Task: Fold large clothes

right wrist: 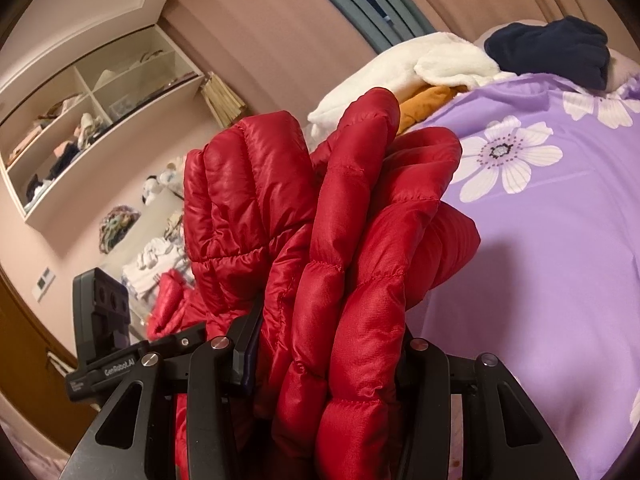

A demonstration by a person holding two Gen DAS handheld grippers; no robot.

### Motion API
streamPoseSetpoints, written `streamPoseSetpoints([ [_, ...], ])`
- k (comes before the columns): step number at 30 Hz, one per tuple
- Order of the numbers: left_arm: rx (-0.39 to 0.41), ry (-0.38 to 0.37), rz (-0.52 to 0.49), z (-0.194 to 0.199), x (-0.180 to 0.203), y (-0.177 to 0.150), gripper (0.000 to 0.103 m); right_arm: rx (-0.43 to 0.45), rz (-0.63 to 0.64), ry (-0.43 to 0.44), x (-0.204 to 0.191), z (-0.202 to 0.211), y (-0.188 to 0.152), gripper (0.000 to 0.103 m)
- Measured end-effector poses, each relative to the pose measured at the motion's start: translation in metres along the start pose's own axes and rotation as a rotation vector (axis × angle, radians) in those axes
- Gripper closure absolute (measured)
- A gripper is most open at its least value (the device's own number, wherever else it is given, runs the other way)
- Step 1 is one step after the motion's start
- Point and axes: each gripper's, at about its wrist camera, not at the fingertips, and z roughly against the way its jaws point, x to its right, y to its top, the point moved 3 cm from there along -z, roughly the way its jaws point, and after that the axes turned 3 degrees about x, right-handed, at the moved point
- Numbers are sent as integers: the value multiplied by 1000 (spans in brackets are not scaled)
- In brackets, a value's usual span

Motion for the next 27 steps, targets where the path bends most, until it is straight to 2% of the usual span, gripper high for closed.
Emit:
streamPoseSetpoints([
  [27, -3, -4, 39, 2, -2, 0, 23, -25, 9, 0, -15, -22, 4, 55],
])
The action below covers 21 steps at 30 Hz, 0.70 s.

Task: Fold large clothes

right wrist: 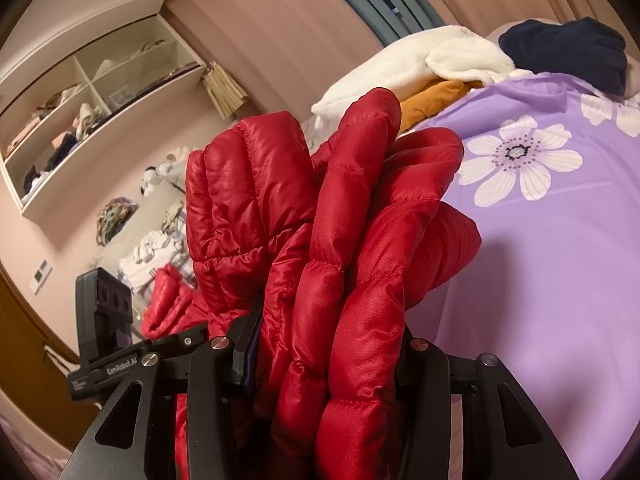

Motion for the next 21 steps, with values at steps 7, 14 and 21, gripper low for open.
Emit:
streamPoseSetpoints([
  [7, -1, -1, 0, 1, -2, 1, 23, -2, 1, 0, -2, -3, 0, 56],
  [14, -3, -2, 7, 1, -2, 0, 23, -3, -1, -4, -3, -5, 0, 56],
  [21, -15, -4, 14, -2, -2, 0, 23, -12, -8, -11, -4, -10, -2, 56],
])
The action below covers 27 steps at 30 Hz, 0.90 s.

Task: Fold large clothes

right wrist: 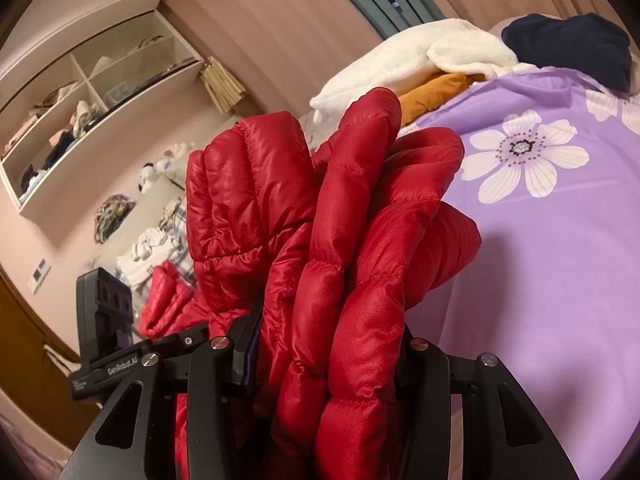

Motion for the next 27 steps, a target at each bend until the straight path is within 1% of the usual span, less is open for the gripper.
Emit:
streamPoseSetpoints([
  [27, -26, 8, 14, -10, 2, 3, 23, -14, -41, -15, 0, -8, -4, 55],
])
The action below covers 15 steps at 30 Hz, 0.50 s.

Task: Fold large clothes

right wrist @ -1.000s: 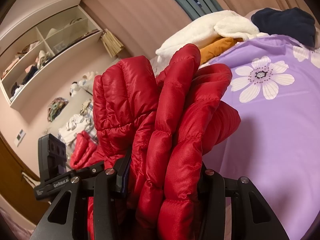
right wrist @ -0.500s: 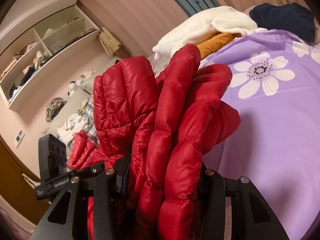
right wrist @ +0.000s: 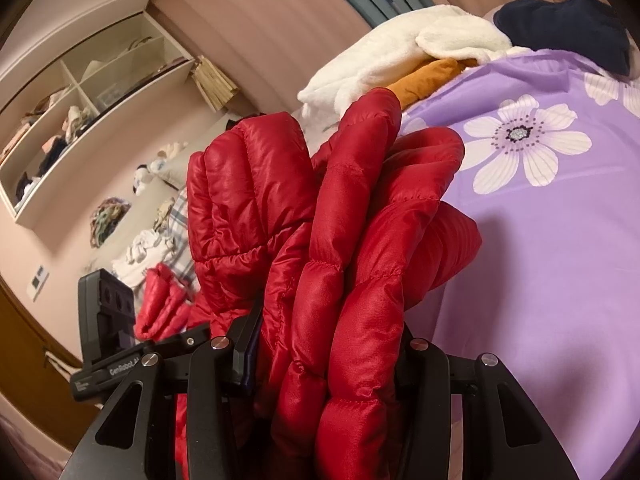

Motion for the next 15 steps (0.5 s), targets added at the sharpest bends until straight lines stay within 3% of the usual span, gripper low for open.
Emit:
streamPoseSetpoints([
  [15, 1, 0, -14, -10, 3, 5, 23, 6, -7, -2, 2, 0, 2, 55],
])
